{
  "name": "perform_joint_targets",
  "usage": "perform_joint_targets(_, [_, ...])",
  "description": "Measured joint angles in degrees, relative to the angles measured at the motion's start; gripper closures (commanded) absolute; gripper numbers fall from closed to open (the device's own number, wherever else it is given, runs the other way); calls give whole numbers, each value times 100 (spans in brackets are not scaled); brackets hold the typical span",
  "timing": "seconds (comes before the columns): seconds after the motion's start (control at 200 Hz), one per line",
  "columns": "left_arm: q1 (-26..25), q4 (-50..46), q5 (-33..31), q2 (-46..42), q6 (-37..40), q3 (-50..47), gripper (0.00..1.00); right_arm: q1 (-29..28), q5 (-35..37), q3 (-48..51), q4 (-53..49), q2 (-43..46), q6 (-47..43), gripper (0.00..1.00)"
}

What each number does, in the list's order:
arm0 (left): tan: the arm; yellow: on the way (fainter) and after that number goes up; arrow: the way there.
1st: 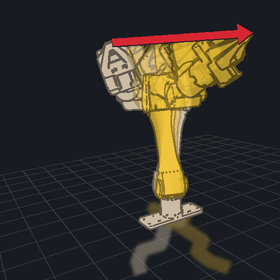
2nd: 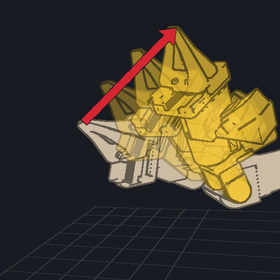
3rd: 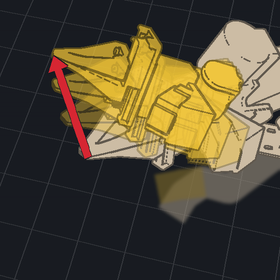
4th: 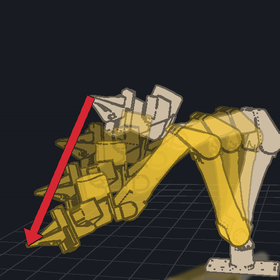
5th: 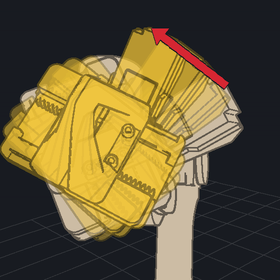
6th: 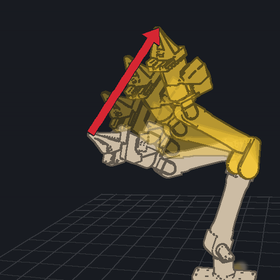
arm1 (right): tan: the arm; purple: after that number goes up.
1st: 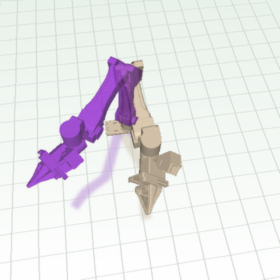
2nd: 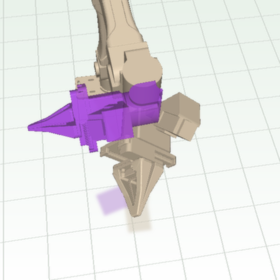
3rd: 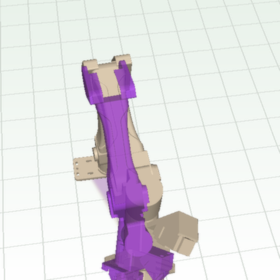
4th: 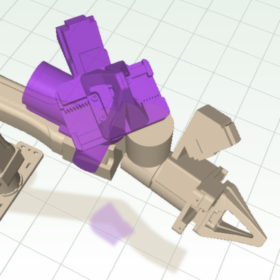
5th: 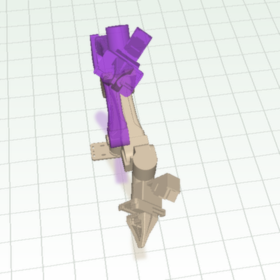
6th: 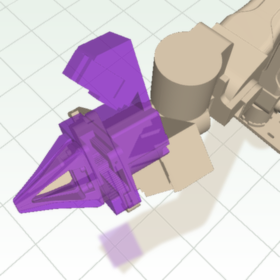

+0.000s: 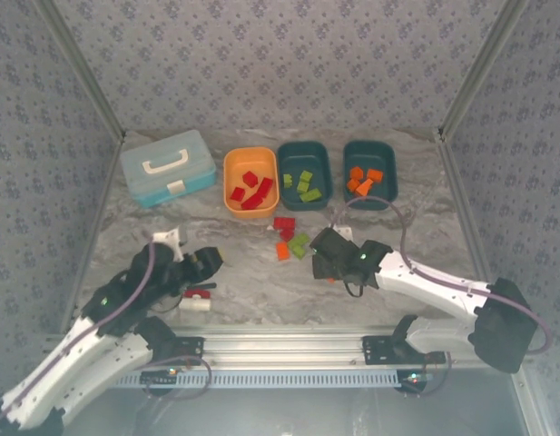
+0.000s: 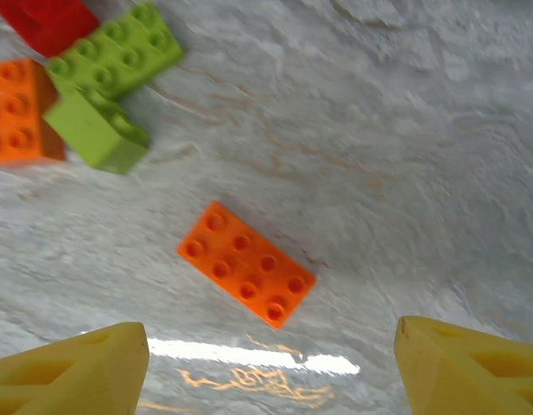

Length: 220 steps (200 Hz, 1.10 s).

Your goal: Sort the legos into containers by color

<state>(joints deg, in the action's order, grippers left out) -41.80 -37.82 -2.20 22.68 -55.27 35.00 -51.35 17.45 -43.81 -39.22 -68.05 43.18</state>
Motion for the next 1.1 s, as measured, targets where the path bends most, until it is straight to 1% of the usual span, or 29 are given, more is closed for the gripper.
perform_joint_targets(0.065, [0, -216, 7, -544, -118, -238, 36, 31, -9, 76, -107, 114, 13, 17])
perform_joint_targets(0.16, [-2, -455, 50, -1056, -293, -632, 36, 74, -20, 83, -219, 197, 7, 13])
perform_joint_targets(0.21, [-2, -525, 85, -1231, -354, -826, 36, 107, -39, 81, -251, 203, -26, 11])
perform_joint_targets(0.305, [-2, -538, 136, -1274, -446, -1019, 36, 236, -271, 101, -238, 199, -166, 11])
perform_joint_targets(0.38, [-24, -442, 153, -1032, -442, -1023, 36, 330, -472, 125, -144, 118, -313, 11])
perform_joint_targets(0.44, [-46, -302, 173, -621, -433, -981, 37, 358, -638, 125, -39, -55, -404, 11])
perform_joint_targets(0.555, [-188, -96, 168, 264, -393, -728, 37, 367, -885, 81, 109, -579, -669, 12])
perform_joint_targets(0.69, [-350, 184, 140, 905, -282, -358, 36, 433, -977, -162, 133, -1244, -846, 13])
perform_joint_targets(0.804, [-372, 487, 140, 1200, -227, -229, 37, 533, -946, -372, 131, -1585, -968, 14])
perform_joint_targets(0.924, [-411, 673, 127, 1331, -225, -214, 37, 704, -946, -619, 138, -1989, -1143, 24])
perform_joint_targets(0.994, [-446, 710, 127, 1346, -223, -214, 37, 824, -1027, -734, 190, -2249, -1228, 27])
perform_joint_targets(1.099, [-450, 723, 127, 1294, -219, -186, 36, 992, -1106, -763, 306, -2385, -1290, 31])
